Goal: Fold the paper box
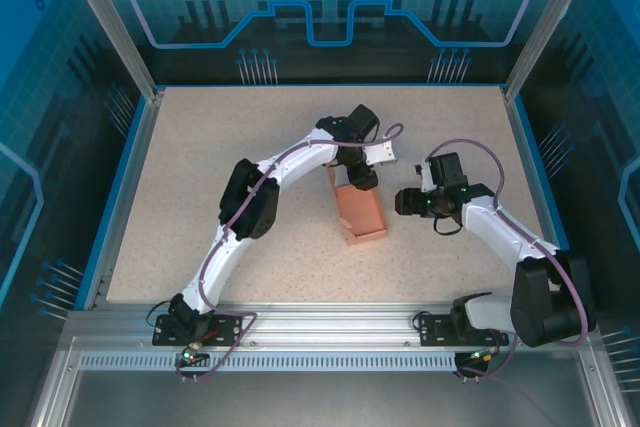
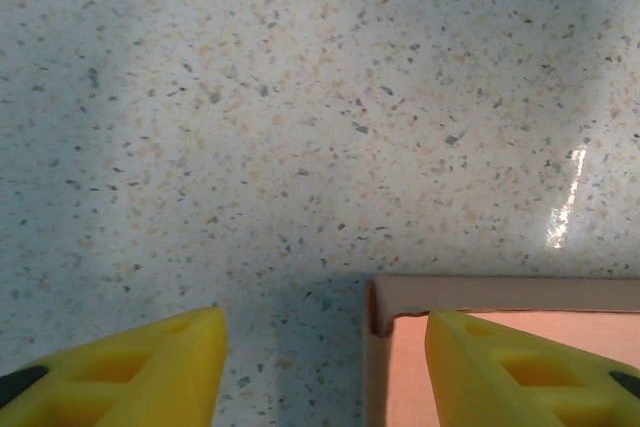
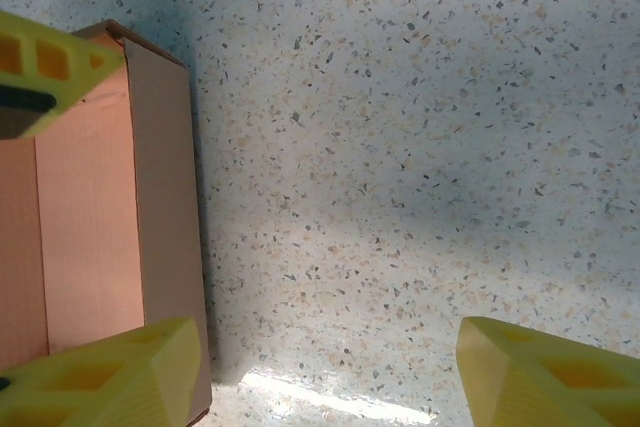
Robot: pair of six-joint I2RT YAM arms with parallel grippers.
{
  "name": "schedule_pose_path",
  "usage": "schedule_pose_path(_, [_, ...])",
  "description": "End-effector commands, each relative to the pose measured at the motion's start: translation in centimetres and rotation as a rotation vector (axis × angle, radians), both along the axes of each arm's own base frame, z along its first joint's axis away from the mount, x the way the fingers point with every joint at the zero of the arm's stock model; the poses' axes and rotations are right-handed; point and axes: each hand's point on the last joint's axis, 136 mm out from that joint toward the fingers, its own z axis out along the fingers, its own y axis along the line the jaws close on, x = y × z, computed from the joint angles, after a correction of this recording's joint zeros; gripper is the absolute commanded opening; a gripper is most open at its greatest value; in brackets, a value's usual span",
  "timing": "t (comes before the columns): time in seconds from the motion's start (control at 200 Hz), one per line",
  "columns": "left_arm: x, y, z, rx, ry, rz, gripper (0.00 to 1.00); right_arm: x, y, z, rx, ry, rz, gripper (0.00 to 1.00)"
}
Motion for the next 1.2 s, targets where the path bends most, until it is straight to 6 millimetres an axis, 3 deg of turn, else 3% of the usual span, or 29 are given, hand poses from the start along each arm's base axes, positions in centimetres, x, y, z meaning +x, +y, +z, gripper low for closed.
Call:
schedule_pose_path(0.0, [0.6,-0.9,0.6,-0.055,-0.01,-0.046,0.57,-0.4,-0.1,0.2,-0.011,0.008,-0.003,0.7])
schedule_pose_path(0.345, [2.3,-1.8,0.9,-0.088,-0.055,-0.052,0.57,-0.5,-0.4,0.3,-0.029,0.011,-0.006,0.7])
schedule_pose_path(0.63, [3.5,-2.8,4.1,-0.179,-0.086,-0.01,0.58,-0.8,0.2,0.6,-0.004,0.0,0.018,0.7])
schedule_pose_path(0.765, [4.0,-3.5,7.4,-0.264,-0.104,0.038,0.59,-1.1,2.0,0.8,0.065,-0.012,0.078,0.7])
schedule_pose_path(0.956, [5.0,-3.7,14.2,-0.414,-0.141,0.148,0.62,-1.6,4.8,-0.1,0.165,0.044,0.142,0.7])
schedule_pose_path(1.091, [5.9,-2.3,19.0,-0.506,-0.154,0.264,0.64,-1.9,5.8,-1.3,0.2,0.085,0.15,0.7])
schedule_pose_path(1.196, [6.6,0.1,21.9,-0.551,-0.137,0.385,0.64,-2.3,6.5,-2.3,0.223,0.129,0.162,0.69])
